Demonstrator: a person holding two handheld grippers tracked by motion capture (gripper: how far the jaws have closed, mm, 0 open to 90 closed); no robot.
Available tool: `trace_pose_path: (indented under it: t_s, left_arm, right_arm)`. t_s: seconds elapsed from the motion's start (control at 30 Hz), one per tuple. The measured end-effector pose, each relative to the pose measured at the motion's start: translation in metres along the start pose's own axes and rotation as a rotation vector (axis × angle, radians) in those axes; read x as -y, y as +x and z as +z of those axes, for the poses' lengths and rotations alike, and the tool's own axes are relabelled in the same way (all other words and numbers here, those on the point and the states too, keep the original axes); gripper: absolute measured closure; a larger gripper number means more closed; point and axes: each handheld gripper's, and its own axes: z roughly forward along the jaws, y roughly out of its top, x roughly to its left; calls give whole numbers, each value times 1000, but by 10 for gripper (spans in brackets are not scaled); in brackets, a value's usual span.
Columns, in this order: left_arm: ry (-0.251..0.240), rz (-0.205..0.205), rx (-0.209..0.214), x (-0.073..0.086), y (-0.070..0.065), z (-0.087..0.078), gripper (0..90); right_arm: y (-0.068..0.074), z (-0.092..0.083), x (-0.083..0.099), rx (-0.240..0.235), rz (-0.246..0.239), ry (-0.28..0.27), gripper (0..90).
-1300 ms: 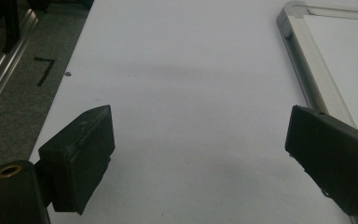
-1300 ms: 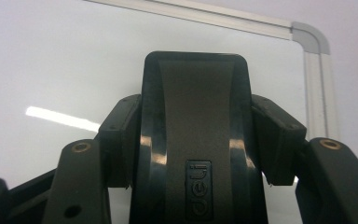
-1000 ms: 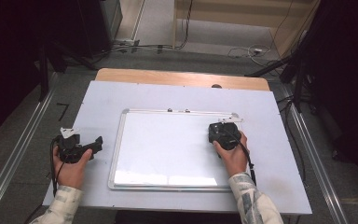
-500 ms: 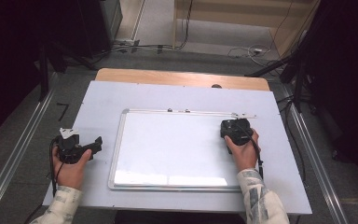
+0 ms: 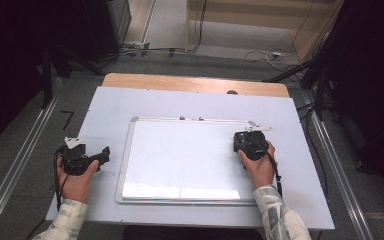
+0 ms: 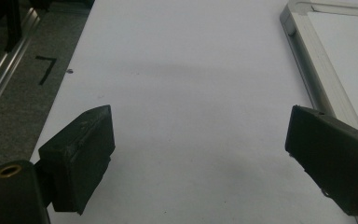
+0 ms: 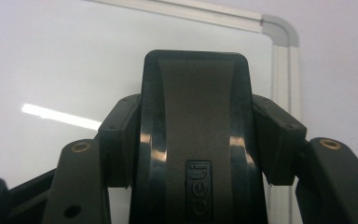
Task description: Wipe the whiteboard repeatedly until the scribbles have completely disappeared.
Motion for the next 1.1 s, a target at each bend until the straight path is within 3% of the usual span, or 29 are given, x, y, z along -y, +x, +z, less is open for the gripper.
trace_pose_path:
  t_s: [0.4, 0.63, 0.9, 0.97, 1.1]
  left_arm:
    - [4, 5, 0, 0, -2, 1, 88]
    - [2, -1, 0, 0, 0, 0, 88]
    - [0, -1, 2, 0, 0, 0, 88]
    - [1, -3, 1, 0, 0, 0, 88]
    - [-3, -5, 4, 0, 1, 0, 88]
  right_arm:
    - [31, -19, 21, -75, -89, -8, 385]
    - [19, -15, 17, -102, -108, -12, 384]
    - [-2, -2, 3, -71, -86, -7, 384]
    - [-11, 3, -2, -49, -62, -2, 384]
    - [-9, 2, -1, -33, -61, -3, 384]
